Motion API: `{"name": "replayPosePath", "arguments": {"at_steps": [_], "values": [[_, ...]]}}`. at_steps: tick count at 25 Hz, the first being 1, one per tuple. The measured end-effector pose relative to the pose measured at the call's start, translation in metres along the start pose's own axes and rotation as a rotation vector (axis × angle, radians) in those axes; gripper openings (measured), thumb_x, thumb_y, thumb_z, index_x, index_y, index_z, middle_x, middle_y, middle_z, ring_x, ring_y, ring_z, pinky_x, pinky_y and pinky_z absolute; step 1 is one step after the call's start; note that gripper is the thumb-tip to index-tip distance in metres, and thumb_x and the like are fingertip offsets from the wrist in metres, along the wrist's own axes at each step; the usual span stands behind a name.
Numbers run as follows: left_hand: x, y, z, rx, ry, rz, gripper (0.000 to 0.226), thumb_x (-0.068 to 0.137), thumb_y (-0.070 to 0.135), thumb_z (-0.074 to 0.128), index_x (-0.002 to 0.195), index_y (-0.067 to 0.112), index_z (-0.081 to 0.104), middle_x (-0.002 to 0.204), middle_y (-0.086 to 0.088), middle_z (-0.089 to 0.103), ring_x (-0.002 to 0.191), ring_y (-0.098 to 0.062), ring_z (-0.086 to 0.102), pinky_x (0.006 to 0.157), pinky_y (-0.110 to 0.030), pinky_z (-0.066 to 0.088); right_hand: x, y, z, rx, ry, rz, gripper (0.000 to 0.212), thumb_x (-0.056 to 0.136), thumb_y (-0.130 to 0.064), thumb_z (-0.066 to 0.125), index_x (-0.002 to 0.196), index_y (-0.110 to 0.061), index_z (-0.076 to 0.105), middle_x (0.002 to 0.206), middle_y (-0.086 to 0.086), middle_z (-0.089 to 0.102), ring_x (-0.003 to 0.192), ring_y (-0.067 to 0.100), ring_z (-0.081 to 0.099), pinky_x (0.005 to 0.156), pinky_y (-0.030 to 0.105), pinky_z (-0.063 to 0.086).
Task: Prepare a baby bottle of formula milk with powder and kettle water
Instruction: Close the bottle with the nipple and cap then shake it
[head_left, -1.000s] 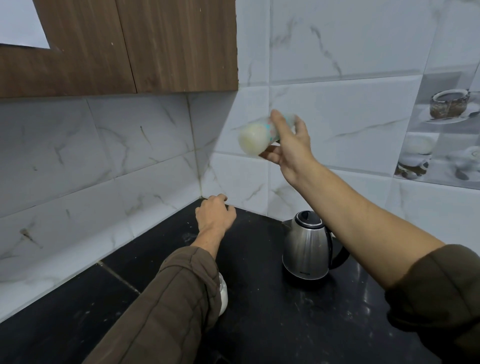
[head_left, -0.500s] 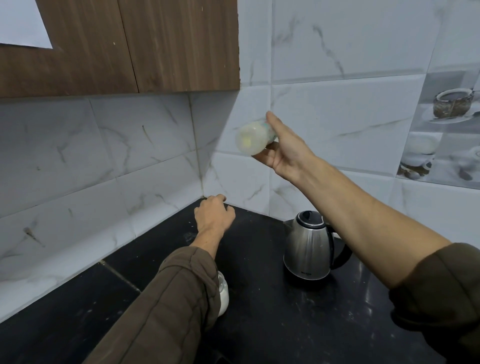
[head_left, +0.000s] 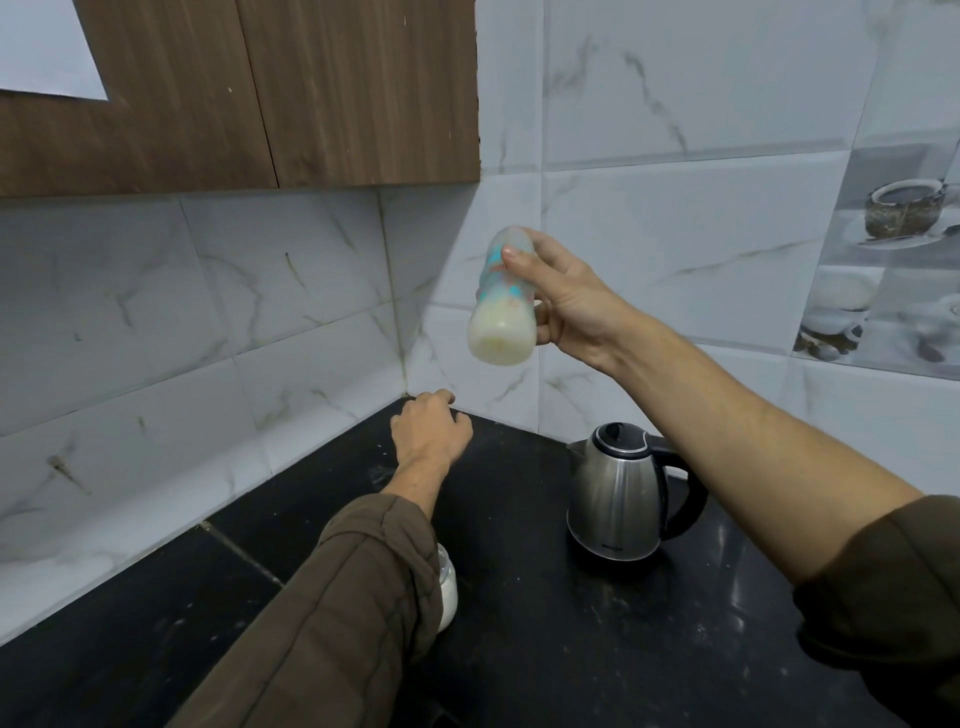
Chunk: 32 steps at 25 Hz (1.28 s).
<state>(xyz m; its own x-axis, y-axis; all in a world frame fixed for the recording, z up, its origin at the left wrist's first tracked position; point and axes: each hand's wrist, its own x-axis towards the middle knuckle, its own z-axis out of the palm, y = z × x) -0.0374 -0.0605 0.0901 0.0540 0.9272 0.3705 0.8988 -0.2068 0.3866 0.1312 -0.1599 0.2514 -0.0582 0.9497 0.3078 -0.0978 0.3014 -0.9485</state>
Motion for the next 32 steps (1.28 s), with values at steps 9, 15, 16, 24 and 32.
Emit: {"name": "replayPosePath", "arguments": {"at_steps": [9, 15, 16, 24, 32], "values": [[0.0, -0.001, 0.004, 0.002, -0.005, 0.005, 0.042, 0.094, 0.032, 0.057, 0.134, 0.021, 0.064, 0.126, -0.005, 0.068, 0.115, -0.028, 0.062, 0.097, -0.046, 0.05, -0.003, 0.0, -0.005, -0.064, -0.044, 0.018, 0.037, 0.1, -0.04, 0.069, 0.134, -0.03, 0.058, 0.113, 0.007, 0.072, 0.082, 0.027, 0.075, 0.061, 0.034, 0.062], [0.0, -0.006, 0.005, 0.001, -0.003, -0.005, 0.041, 0.094, 0.031, 0.057, 0.132, 0.02, 0.065, 0.124, -0.005, 0.068, 0.113, -0.027, 0.062, 0.097, -0.046, 0.05, 0.012, 0.002, -0.014, 0.281, 0.302, -0.019, 0.051, 0.099, -0.038, 0.073, 0.138, -0.015, 0.05, 0.118, 0.009, 0.066, 0.084, 0.026, 0.078, 0.067, 0.04, 0.064], [0.001, -0.008, 0.005, 0.004, -0.003, -0.007, 0.041, 0.094, 0.031, 0.057, 0.132, 0.02, 0.065, 0.124, -0.005, 0.069, 0.113, -0.027, 0.062, 0.097, -0.046, 0.05, 0.008, 0.002, -0.014, 0.2, 0.243, -0.007, 0.049, 0.099, -0.038, 0.072, 0.139, -0.018, 0.052, 0.115, 0.007, 0.068, 0.082, 0.026, 0.077, 0.065, 0.04, 0.064], [0.001, -0.005, 0.006, 0.005, 0.0, -0.003, 0.042, 0.094, 0.031, 0.057, 0.134, 0.02, 0.065, 0.126, -0.004, 0.068, 0.114, -0.027, 0.062, 0.098, -0.046, 0.05, 0.006, 0.002, -0.013, 0.233, 0.48, -0.158, 0.07, 0.096, -0.036, 0.077, 0.152, -0.035, 0.035, 0.122, 0.005, 0.064, 0.087, 0.033, 0.075, 0.063, 0.038, 0.064], [0.004, -0.003, 0.007, 0.009, 0.0, 0.001, 0.041, 0.094, 0.033, 0.058, 0.133, 0.021, 0.065, 0.123, -0.005, 0.069, 0.113, -0.027, 0.062, 0.098, -0.047, 0.051, -0.004, -0.004, -0.011, 0.006, 0.38, -0.27, 0.073, 0.095, -0.026, 0.079, 0.153, -0.034, 0.037, 0.105, 0.009, 0.073, 0.081, 0.014, 0.075, 0.063, 0.037, 0.063]]}}
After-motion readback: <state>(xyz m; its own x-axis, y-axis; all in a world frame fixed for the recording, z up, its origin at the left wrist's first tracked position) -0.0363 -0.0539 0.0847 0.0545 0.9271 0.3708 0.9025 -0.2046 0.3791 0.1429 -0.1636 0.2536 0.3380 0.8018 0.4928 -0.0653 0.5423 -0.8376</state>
